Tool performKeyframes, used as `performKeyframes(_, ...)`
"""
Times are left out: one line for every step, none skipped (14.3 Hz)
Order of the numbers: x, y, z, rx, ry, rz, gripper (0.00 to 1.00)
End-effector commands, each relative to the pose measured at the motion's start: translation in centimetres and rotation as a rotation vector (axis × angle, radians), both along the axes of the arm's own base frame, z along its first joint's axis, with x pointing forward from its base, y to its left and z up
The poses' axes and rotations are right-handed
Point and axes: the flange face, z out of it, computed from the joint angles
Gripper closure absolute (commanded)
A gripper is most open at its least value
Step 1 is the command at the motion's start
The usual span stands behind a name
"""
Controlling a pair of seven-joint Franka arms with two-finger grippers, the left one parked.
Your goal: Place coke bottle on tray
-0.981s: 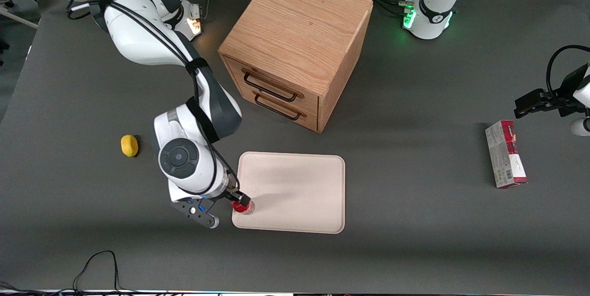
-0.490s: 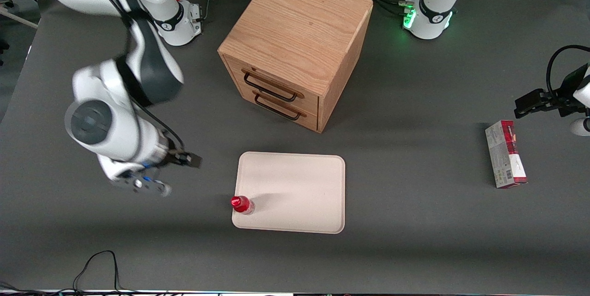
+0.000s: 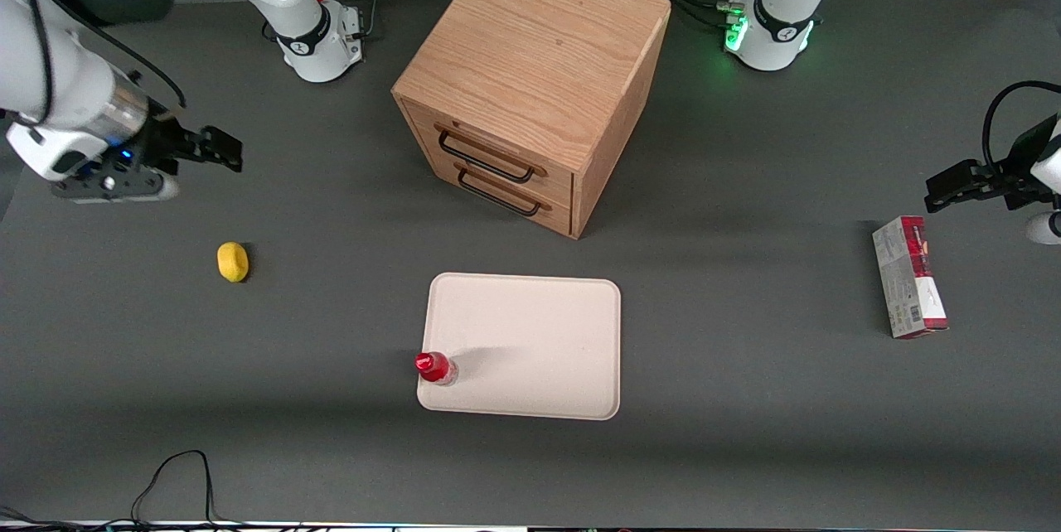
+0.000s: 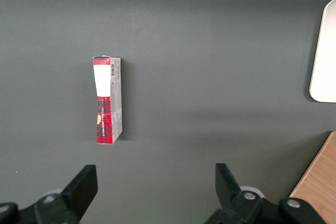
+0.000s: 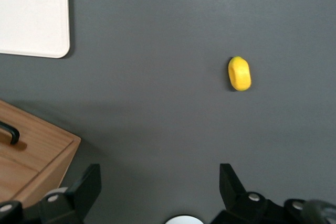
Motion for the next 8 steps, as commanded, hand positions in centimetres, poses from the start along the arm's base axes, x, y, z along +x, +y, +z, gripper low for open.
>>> performKeyframes(0.4,-1.3,0.9,0.017,0.007,0.061,0.0)
performKeyframes(0.6,-1.7,1.6,0.023,0.006,0.069,0.0)
performKeyframes(0.8,-1.5,1.8,0.024,0.015,0.072,0.0)
performKeyframes(1.2,-1.4,1.9,0.023,0.018,0.073,0.0)
performKeyframes(1.4,-1.3,1.8,0.024,0.021,0.071,0.0)
performKeyframes(1.4,-1.2,1.9,0.026,0.018,0.074,0.0)
performKeyframes(1.4,-1.1,2.1,0.027,0.014,0.074,0.0)
performKeyframes(1.4,-1.2,2.3,0.032,0.016,0.071,0.0)
